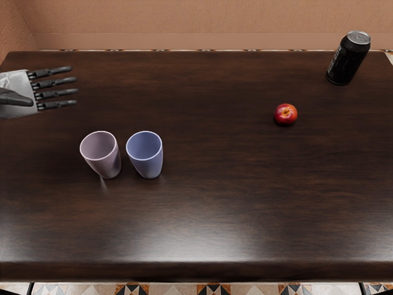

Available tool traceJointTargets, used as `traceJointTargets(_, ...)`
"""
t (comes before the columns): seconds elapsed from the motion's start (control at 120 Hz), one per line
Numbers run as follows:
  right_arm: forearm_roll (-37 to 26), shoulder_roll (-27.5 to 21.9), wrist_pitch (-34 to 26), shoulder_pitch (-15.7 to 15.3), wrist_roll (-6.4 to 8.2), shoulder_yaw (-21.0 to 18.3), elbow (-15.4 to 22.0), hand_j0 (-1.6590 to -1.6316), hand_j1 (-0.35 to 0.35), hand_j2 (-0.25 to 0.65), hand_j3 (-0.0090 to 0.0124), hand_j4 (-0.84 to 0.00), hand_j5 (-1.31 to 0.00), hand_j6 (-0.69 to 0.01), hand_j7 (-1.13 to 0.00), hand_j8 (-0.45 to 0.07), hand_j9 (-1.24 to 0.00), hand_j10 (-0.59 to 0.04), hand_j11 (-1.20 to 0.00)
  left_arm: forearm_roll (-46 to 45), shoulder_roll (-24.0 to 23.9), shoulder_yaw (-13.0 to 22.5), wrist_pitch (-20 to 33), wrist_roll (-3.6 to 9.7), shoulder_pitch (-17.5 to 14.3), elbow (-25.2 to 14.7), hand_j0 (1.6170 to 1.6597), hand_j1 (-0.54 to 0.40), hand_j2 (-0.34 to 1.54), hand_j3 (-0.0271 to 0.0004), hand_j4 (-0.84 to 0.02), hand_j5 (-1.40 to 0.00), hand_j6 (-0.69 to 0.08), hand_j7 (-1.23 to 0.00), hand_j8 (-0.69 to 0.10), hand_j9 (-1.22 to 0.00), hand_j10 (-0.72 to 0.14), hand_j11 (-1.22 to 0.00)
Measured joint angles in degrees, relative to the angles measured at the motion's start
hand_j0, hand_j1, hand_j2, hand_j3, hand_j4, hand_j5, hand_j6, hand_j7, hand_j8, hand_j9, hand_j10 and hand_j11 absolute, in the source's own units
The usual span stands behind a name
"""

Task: Pick up cup and place in cup with left hand

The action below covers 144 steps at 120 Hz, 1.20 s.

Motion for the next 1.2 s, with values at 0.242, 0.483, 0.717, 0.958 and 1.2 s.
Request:
traceJointTargets(0.242, 0.0, 0.0, 0.0, -0.1, 0.0, 0.0, 0.0, -1.6581, -0.349, 0.0, 0.0, 0.0, 0.0, 0.001, 0.0, 0.001, 0.0, 0.0, 0.0, 19.0, -8.3, 0.5, 0.0, 2.58, -13.5, 0.7, 1.6581, 0.348, 0.0, 0.0, 0.004, 0.0, 0.005, 0.0, 0.005, 0.0, 0.003, 0.0)
traceJointTargets(0.483, 0.0, 0.0, 0.0, -0.1, 0.0, 0.0, 0.0, -1.6581, -0.349, 0.0, 0.0, 0.0, 0.0, 0.001, 0.0, 0.001, 0.0, 0.0, 0.0, 55.8, -15.2, 0.9, 0.0, 3.91, -20.9, -13.0, 1.6581, 0.343, 0.0, 0.0, -0.005, -0.01, -0.005, -0.01, -0.005, -0.01, -0.005, -0.01)
traceJointTargets(0.717, 0.0, 0.0, 0.0, -0.1, 0.0, 0.0, 0.0, -1.6581, -0.349, 0.0, 0.0, 0.0, 0.0, 0.001, 0.0, 0.0, 0.0, 0.0, 0.0, 76.5, -22.5, 0.8, 0.0, 4.04, -20.9, -23.0, 1.6581, 0.332, 0.0, 0.0, -0.016, -0.02, -0.016, -0.02, -0.016, -0.02, -0.015, -0.02)
traceJointTargets(0.958, 0.0, 0.0, 0.0, -0.1, 0.0, 0.0, 0.0, -1.6581, -0.349, 0.0, 0.0, 0.0, 0.0, 0.001, 0.0, 0.0, 0.0, 0.0, 0.0, 88.0, -25.6, 1.1, 0.1, 4.05, -15.8, -25.8, 1.6581, 0.239, 0.02, 0.0, -0.093, -0.12, -0.094, -0.12, -0.093, -0.12, -0.093, -0.12)
traceJointTargets(1.2, 0.0, 0.0, 0.0, -0.1, 0.0, 0.0, 0.0, -1.6581, -0.349, 0.0, 0.0, 0.0, 0.0, 0.0, 0.0, 0.0, 0.0, 0.0, 0.0, 99.9, -27.0, 1.9, 3.7, 4.05, -11.0, -25.9, 1.6581, 0.201, 0.03, 0.0, -0.126, -0.16, -0.127, -0.16, -0.126, -0.16, -0.125, -0.16)
